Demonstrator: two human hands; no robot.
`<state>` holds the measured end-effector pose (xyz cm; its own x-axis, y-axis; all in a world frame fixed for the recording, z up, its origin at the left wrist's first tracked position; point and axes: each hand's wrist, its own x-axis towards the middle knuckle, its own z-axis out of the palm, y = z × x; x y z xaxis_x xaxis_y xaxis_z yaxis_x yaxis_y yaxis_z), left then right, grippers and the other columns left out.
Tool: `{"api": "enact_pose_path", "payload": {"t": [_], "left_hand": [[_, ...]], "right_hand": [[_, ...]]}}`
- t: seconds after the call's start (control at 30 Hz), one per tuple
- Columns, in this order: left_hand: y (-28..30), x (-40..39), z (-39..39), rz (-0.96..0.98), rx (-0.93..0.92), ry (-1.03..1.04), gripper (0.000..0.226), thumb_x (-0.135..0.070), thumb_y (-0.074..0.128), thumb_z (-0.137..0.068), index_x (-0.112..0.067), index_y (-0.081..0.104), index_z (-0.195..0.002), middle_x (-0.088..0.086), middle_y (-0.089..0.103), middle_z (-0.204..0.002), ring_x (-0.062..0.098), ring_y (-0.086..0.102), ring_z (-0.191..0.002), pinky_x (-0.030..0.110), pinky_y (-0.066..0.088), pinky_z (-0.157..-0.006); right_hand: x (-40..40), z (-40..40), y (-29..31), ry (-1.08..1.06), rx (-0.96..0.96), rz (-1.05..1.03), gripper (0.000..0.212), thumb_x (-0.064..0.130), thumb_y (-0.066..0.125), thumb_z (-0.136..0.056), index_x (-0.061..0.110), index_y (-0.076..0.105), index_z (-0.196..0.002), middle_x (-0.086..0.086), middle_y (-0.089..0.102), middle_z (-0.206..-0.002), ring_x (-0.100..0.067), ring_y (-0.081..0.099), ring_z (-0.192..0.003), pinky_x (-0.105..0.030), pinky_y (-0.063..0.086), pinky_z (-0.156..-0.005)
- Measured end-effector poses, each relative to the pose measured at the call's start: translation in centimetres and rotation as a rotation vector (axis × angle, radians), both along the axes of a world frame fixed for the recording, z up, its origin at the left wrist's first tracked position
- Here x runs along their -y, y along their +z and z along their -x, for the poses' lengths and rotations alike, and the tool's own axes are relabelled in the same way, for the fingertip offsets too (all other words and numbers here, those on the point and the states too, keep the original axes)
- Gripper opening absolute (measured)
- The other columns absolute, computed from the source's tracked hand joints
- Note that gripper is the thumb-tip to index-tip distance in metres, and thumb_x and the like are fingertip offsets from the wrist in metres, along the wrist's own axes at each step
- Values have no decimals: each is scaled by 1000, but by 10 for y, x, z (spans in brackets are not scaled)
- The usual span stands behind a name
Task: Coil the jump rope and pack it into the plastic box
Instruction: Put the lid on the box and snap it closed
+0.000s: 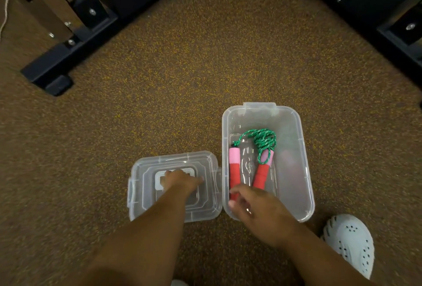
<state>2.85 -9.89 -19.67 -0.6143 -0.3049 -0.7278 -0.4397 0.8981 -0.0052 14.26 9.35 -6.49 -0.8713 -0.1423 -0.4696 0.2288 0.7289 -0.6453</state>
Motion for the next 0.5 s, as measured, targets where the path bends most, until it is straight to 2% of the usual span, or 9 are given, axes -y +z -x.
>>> {"api": "enact_pose_path", "payload": {"t": [0.1, 0.2, 0.27, 0.33, 0.4, 0.47, 0.5], "left_hand": [[-2, -6, -7, 49, -3, -93, 84, -69, 61, -74, -10, 56, -133, 10, 39, -146, 34, 35, -134, 44, 40, -102], [-5, -3, -7, 38, -10, -107, 79, -73, 40, -81, -10, 64, -123, 7, 51, -139, 30, 38, -130, 41, 38, -94], [-3, -4, -6, 47, -39, -44, 70, -64, 36, -87, -9, 66, -119, 7, 57, -133, 28, 44, -127, 39, 34, -96], [0, -7, -4, 72, -85, 50, 59, -52, 40, -91, -8, 64, -121, 10, 55, -135, 28, 45, -126, 39, 32, -102], [15, -10, -3, 110, -107, 146, 57, -48, 49, -88, -5, 60, -124, 13, 45, -142, 30, 38, -131, 39, 32, -106], [9, -4, -3, 103, -61, 337, 77, -61, 63, -73, -6, 56, -128, 15, 40, -144, 34, 37, -131, 45, 36, -106], [-3, 4, -2, 76, -18, 515, 95, -73, 67, -58, -8, 57, -126, 15, 48, -137, 36, 46, -125, 49, 42, -100]], "right_hand": [[0, -6, -5, 39, -14, -28, 35, 57, 42, -90, 36, 48, -117, 8, 64, -107, -9, 60, -96, -31, 51, -86], [1, -9, -8, 79, -30, -58, 45, 64, 46, -83, 36, 47, -118, 10, 63, -112, -9, 58, -102, -31, 47, -90], [3, -10, -11, 116, -45, -107, 50, 64, 50, -81, 34, 47, -120, 10, 62, -114, -11, 55, -106, -31, 43, -94], [7, -10, -12, 149, -57, -166, 46, 58, 51, -85, 31, 47, -122, 8, 61, -116, -13, 52, -108, -31, 40, -95], [9, -10, -14, 174, -73, -201, 38, 51, 48, -90, 28, 47, -120, 6, 61, -117, -15, 50, -108, -32, 39, -94], [11, -11, -15, 196, -83, -221, 34, 49, 44, -93, 27, 47, -119, 5, 60, -118, -15, 48, -109, -32, 38, -93], [11, -11, -17, 201, -85, -226, 33, 48, 43, -94, 27, 47, -118, 5, 59, -119, -15, 48, -109, -32, 38, -94]]}}
